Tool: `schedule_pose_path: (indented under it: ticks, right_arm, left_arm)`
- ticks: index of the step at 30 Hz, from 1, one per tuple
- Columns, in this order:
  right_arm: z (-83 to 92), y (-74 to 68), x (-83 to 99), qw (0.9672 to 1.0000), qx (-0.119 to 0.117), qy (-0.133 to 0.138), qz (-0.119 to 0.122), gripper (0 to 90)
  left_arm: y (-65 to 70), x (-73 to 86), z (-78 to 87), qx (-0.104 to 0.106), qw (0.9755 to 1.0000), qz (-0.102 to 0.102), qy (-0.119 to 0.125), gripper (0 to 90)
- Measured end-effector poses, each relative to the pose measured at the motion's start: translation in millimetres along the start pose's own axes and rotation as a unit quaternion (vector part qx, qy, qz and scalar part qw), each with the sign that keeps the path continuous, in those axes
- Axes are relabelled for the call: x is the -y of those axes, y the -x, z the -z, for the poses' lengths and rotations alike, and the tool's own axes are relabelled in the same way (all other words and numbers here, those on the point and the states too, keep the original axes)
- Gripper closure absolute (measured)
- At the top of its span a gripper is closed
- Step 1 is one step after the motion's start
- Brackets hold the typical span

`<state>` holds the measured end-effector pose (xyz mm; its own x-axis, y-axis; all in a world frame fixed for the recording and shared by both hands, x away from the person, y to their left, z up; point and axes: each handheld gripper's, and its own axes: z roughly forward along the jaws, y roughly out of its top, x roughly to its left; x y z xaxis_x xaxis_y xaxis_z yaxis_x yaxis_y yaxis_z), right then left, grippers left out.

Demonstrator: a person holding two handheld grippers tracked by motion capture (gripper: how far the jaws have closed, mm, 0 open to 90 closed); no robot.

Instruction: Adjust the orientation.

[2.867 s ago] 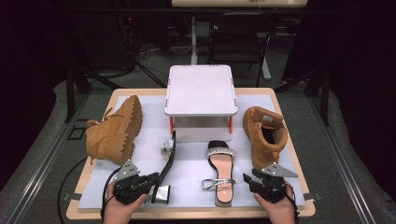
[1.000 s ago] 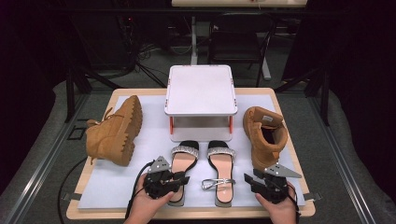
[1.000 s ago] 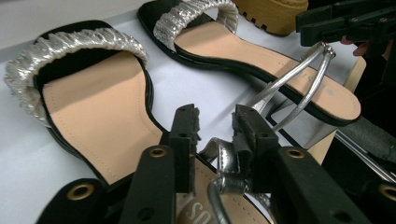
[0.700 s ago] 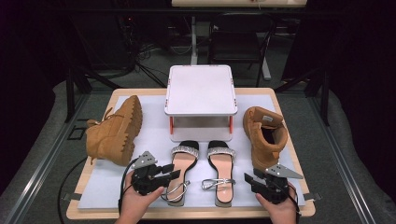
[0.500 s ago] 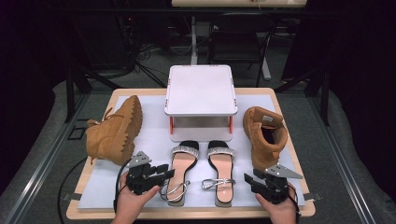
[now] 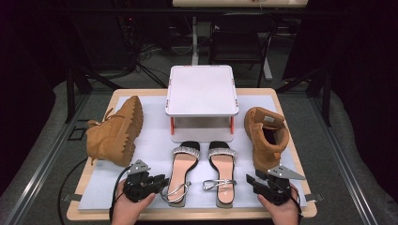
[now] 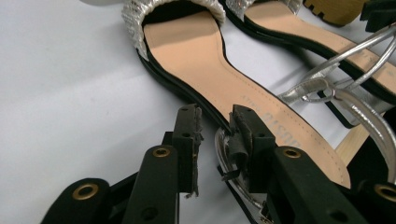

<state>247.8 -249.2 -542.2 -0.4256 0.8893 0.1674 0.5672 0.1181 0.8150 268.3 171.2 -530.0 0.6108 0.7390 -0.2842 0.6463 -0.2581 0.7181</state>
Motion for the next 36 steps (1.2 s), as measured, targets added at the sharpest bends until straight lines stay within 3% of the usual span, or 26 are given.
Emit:
schedule_pose_path:
  ticks: [4,5,14,20,26,36]
  right_arm:
    - [0.3,0.5,-0.2,1.0000,0.001,-0.002,-0.001,54.1]
    - [-0.2,0.6,-0.2,1.0000,0.001,-0.001,-0.001,54.1]
    - [0.1,0.6,-0.3,1.0000,0.000,0.000,-0.001,54.1]
    - [0.6,1.2,-0.3,1.0000,-0.001,0.002,-0.002,54.1]
    - [1.4,1.0,-0.4,1.0000,0.000,0.004,-0.002,54.1]
    - [1.5,1.0,-0.1,1.0000,0.000,0.004,-0.002,54.1]
  left_arm:
    - [1.4,1.1,-2.4,0.003,1.0000,-0.003,-0.006,76.8]
    - [1.3,1.1,-2.4,0.007,0.9999,-0.001,-0.008,81.2]
    - [-0.3,-0.1,-1.4,0.018,0.9998,0.001,-0.007,87.5]
    - [-2.9,-1.1,1.4,0.009,0.9999,0.001,-0.007,88.0]
    - [-11.1,-2.7,7.1,-0.005,1.0000,0.004,-0.005,88.2]
    - [-37.6,-2.0,20.1,-0.019,0.9993,0.032,0.002,88.3]
